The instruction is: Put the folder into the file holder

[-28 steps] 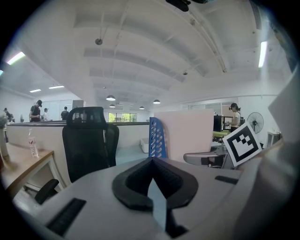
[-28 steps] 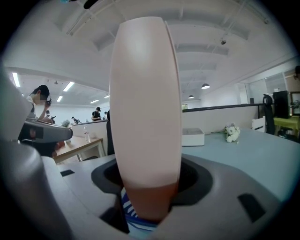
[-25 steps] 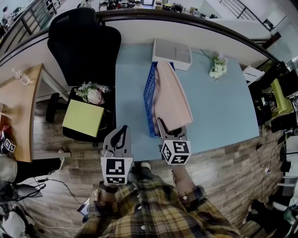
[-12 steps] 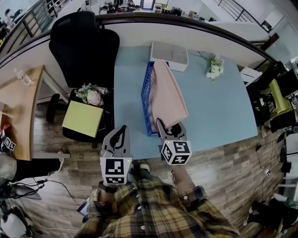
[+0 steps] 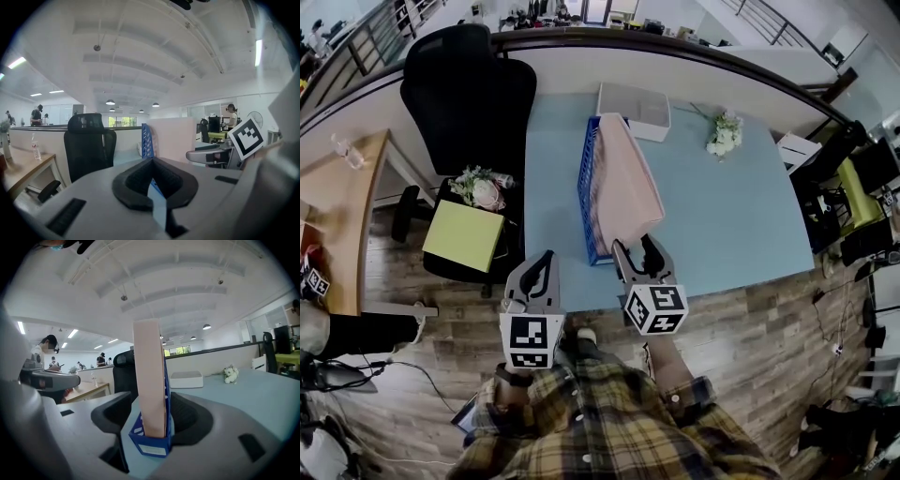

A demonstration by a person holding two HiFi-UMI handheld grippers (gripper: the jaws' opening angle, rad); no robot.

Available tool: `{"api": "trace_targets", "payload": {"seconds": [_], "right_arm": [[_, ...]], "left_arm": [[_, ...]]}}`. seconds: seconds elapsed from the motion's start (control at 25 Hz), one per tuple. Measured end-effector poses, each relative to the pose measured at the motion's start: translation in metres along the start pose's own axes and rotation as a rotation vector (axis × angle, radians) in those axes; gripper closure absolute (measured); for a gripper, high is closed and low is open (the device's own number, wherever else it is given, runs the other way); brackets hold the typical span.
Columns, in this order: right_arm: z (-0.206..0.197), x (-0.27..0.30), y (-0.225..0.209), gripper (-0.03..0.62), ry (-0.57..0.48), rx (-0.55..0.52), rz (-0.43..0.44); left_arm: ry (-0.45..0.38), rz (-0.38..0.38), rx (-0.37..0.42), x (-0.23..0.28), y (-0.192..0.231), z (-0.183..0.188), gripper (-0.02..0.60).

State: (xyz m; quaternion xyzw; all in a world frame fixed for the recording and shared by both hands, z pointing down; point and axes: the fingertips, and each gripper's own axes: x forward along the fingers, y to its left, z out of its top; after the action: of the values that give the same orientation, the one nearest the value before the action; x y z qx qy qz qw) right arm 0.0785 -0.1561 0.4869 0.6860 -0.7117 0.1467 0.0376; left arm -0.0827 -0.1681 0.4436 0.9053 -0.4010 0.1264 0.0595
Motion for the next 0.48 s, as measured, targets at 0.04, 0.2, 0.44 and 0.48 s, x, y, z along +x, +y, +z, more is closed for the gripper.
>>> {"api": "trace_targets", "payload": {"seconds": [0.04,0.2,0.44,0.48], "right_arm": [[-0.001,-0.004,0.001,0.352,0.003,0.002,0.008],[-0.003,-0.021,0.003,0.353,0.015,-0.008,0.031],[-0.012,-0.044,0.001,0.353,0.039,-0.001,0.052],[-0.012,-0.048,0.001,0.353,0.04,0.0,0.057]], "left_arm": [[0.002,-0.002,0.001,-0.002,-0.002,-0.001,0.591],[0.01,-0.012,0.002,-0.006,-0.011,-0.004,0.591],[0.022,-0.023,0.014,-0.011,-0.02,-0.007,0.591],[0.025,-0.024,0.016,-0.011,-0.021,-0.007,0.591]]}}
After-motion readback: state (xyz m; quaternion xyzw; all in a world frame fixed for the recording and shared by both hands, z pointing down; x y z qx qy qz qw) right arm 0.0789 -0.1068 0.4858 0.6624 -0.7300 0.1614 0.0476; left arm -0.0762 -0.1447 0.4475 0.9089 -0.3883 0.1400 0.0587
